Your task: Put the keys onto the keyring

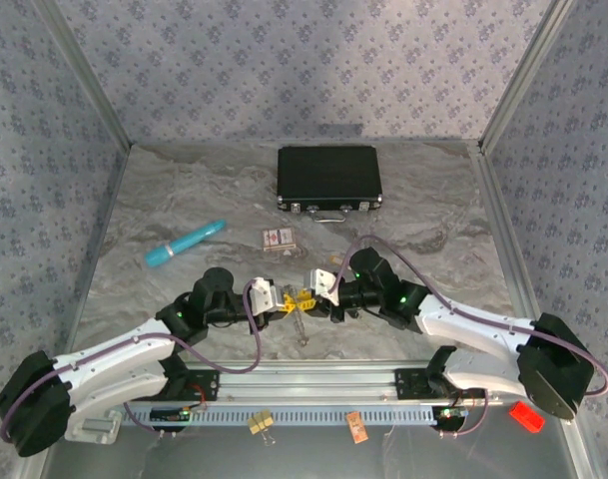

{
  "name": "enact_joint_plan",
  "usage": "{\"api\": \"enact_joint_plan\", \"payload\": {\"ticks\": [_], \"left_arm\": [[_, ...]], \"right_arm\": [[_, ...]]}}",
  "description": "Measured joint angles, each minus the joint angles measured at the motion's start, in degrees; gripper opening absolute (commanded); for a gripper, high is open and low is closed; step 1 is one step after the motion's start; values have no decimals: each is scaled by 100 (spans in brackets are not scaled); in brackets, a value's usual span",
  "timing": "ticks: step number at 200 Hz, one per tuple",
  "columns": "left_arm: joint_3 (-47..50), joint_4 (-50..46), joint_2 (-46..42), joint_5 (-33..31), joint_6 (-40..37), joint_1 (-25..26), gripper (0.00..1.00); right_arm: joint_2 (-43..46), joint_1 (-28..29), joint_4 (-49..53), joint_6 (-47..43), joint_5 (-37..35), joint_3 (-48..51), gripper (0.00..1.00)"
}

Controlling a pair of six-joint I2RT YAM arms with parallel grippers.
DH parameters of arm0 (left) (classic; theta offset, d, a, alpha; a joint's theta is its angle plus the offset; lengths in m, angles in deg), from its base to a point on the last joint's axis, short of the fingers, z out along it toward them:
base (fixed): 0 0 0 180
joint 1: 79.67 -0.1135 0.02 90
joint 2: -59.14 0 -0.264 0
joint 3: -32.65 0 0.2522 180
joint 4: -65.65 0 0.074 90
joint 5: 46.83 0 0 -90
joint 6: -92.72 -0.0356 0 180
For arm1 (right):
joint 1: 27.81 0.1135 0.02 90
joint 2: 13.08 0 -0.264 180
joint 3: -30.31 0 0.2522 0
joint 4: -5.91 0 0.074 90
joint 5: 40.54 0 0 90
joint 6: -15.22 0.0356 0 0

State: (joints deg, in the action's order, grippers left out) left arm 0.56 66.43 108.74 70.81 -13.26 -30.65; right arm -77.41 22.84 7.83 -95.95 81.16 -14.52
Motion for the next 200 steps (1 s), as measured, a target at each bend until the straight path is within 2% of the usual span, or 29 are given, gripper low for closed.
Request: {"api": "enact_joint_plan", "payload": {"ticks": [38,54,72,136,153,174,187,200], "left_arm": [[0,-31,0,-22,0,0,0],[0,-55,0,-26,0,0,6],[0,-98,0,-26,0,0,8],[0,-109,39,-42,0,-15,9],[0,-109,39,-46,-2,-15,6],[0,-107,39,-66,-63,-17,0],[-4,-114,37,-55,-94,-15,0],[-26,-120,37,-74,-149,-15,0]], "right_arm": [[-17,2,55,-74,-15,-15,0],[-44,20,72,-94,-17,-28,0],[-83,50,98,-94,-17,-50,0],[-262,98,92,-92,0,-153,0],[-275,98,92,-92,0,-162,0],[-273,98,92,-72,-55,-166,28],[-232,101,87,-72,-153,-164,36],[-22,105,79,-2,-243,-98,37]]}}
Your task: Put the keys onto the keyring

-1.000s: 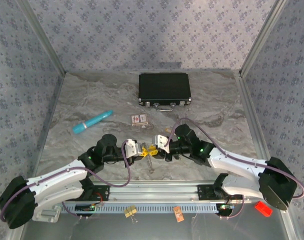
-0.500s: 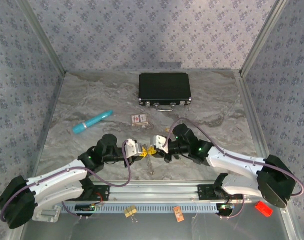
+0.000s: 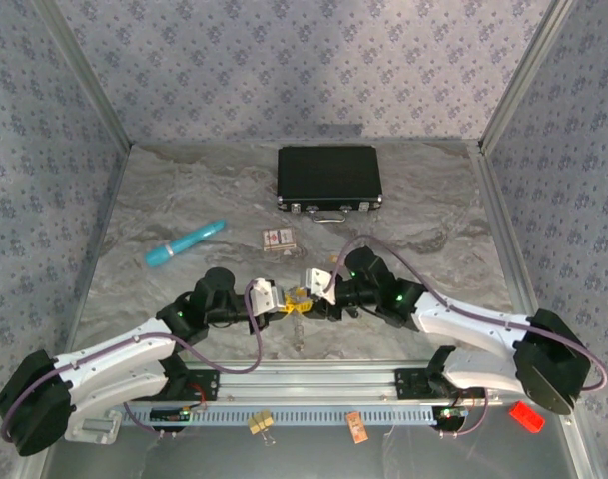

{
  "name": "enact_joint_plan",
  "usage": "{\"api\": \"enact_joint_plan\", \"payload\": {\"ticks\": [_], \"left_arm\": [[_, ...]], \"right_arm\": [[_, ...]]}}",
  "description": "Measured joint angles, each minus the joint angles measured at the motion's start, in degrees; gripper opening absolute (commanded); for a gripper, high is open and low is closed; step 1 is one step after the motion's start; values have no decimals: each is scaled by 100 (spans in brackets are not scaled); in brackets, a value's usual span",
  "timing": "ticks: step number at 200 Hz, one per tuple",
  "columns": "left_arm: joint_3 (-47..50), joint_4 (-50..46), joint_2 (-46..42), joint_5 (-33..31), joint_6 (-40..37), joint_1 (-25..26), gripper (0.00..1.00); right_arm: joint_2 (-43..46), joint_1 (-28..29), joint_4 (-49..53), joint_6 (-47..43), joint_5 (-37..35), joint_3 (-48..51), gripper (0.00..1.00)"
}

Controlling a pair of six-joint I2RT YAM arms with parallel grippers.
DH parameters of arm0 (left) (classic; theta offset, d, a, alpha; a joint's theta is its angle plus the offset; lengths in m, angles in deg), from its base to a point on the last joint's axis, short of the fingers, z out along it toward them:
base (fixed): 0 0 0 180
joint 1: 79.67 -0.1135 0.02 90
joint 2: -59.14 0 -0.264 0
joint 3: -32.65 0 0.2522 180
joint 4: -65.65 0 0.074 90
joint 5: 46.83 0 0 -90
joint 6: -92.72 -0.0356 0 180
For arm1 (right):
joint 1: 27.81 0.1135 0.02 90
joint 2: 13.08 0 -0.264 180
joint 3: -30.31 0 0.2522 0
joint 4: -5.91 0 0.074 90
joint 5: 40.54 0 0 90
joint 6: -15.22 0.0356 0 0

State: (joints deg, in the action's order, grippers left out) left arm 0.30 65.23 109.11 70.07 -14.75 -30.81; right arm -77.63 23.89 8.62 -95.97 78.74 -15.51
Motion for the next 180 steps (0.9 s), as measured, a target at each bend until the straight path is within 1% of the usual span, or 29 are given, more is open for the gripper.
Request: {"api": "enact_joint_plan", "payload": {"ticks": [15,26,41,51,62,71,81,94,119,144,161,180], "left_arm": [[-66,-79,0,-39,-48,0,0],[-125,-151,0,-55,-92,0,0],[-181,-188,0,-63,-118,0,0],[-212,-225,0,-76,-142,0,0],[-238,-269,0,-79,-153,0,0],[-251,-310,0,-81,-157,0,0],[-256,-348,0,-81,-162,0,0],[-271,-431,0,-83,-197,0,0],[-297,-525,0,-109,-219,0,0],[-315,-579,0,-144,-219,2,0],[-315,-601,0,-205,-219,24,0],[-315,-610,0,-256,-225,44,0]], "right_arm": [[428,22,15,74,-160,114,38],[807,20,42,160,-457,190,37],[1250,20,175,433,-1147,245,33],[1445,20,380,824,-1757,243,33],[1537,20,852,1419,-2472,170,33],[1488,15,1504,2070,-3040,-11,33],[1353,-9,2214,2664,-3495,-262,33],[1143,-31,3042,3397,-3882,-575,34],[841,-46,4085,4511,-4148,-815,36],[442,-177,4756,5337,-4017,-824,37],[96,-382,4962,5604,-3805,-826,37],[-280,-592,5021,5633,-3563,-826,39]]}}
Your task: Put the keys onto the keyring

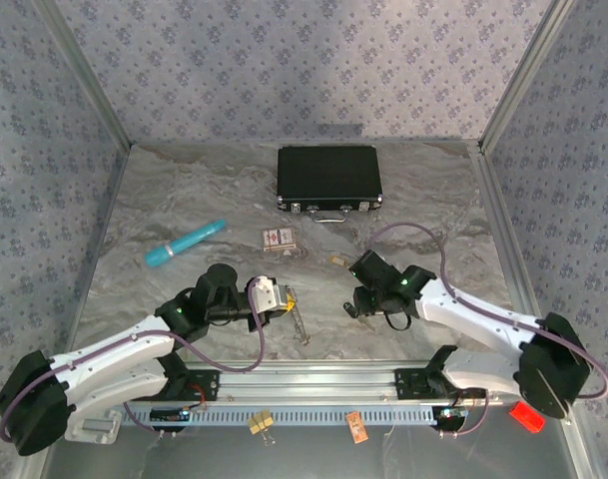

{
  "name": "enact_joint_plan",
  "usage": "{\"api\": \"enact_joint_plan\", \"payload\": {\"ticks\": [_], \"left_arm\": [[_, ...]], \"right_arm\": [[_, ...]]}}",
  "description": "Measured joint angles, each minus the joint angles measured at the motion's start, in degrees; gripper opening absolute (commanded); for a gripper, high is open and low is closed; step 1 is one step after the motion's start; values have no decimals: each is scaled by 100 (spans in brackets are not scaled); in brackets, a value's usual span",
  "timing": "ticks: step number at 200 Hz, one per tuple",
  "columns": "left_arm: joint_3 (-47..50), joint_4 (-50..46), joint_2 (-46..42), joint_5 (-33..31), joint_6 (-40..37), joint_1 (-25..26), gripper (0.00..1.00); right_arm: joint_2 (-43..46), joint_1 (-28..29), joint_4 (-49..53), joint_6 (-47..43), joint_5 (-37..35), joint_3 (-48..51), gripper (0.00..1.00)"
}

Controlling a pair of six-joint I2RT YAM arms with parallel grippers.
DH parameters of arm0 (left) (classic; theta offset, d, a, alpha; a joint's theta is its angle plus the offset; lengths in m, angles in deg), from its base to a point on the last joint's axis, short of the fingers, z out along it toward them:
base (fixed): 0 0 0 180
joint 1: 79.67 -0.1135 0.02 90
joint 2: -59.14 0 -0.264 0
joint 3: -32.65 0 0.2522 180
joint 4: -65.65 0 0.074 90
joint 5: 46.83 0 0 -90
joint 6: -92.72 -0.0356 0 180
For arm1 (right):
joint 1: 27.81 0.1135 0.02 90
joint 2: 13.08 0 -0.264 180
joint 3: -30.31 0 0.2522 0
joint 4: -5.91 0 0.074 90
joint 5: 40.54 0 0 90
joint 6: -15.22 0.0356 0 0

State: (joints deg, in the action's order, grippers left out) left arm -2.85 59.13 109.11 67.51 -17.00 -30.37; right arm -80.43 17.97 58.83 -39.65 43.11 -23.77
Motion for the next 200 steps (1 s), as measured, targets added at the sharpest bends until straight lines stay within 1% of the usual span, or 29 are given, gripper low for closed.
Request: {"api": "enact_joint_plan", "payload": {"ticks": [23,49,82,123,142,164,200], "left_arm": [[-2,0,0,-44,-33,7,0],[-22,-31,-4,-74,-44,61,0],[-22,-42,-4,-107,-72,72,0],[-22,-44,-4,-107,-79,72,0],[-26,-50,-4,-107,-79,72,0],[-26,-68,-4,-107,-79,72,0],[-28,-68,-4,-107,-79,72,0]], "right_arm": [[-466,-197,-26,-181,260,-4,40],[-1014,-271,-70,-433,466,-68,40],[-1346,-280,-219,-651,743,-118,40],[-1440,-278,-378,-824,1043,-136,36],[-1440,-278,-409,-890,1123,-138,36],[-1440,-278,-455,-953,1231,-142,39],[-1504,-273,-494,-1025,1283,-221,37]]}}
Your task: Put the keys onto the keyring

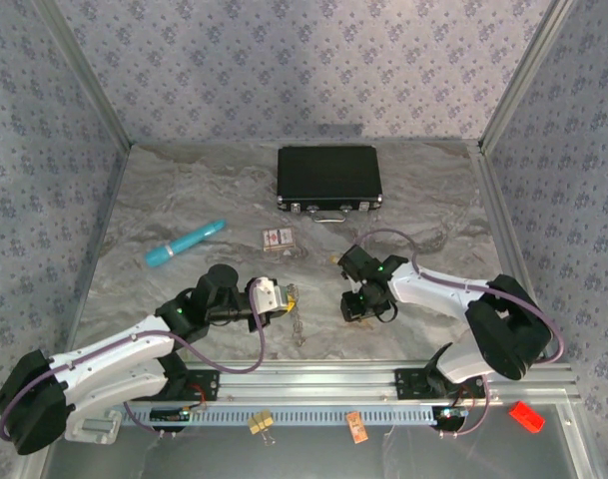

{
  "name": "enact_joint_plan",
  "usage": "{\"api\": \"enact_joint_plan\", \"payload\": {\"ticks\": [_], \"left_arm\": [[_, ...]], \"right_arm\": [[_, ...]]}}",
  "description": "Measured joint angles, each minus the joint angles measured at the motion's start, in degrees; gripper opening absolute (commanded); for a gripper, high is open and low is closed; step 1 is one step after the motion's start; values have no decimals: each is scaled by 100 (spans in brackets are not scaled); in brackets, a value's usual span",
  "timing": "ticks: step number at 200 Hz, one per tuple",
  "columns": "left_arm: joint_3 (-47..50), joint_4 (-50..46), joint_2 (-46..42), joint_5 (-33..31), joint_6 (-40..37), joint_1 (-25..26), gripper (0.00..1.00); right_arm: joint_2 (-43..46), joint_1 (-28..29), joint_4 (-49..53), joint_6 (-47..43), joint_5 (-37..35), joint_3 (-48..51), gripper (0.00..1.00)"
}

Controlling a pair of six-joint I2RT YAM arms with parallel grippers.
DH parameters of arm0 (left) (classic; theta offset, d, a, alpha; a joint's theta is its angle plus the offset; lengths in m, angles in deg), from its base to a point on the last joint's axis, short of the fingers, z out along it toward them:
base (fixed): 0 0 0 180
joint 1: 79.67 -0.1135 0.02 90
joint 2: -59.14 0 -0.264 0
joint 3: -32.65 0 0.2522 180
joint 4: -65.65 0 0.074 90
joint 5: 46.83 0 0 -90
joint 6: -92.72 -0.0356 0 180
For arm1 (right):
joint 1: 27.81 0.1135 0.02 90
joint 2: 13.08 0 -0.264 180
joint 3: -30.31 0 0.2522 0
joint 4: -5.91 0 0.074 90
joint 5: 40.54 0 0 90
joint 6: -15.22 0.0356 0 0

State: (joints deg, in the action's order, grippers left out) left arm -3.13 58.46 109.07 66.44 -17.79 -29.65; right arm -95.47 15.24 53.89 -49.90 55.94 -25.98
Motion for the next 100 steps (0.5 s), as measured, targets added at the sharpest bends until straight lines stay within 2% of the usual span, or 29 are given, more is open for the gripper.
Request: {"api": "enact_joint_plan", "payload": {"ticks": [57,100], "left_arm": [[-2,-7,0,2,0,4,0],[-4,-46,0,2,-2,4,0]], "right_arm": [[-188,0,0,-59,-22,-94,34],[-295,22,13,-146,-81,-188,17]]}}
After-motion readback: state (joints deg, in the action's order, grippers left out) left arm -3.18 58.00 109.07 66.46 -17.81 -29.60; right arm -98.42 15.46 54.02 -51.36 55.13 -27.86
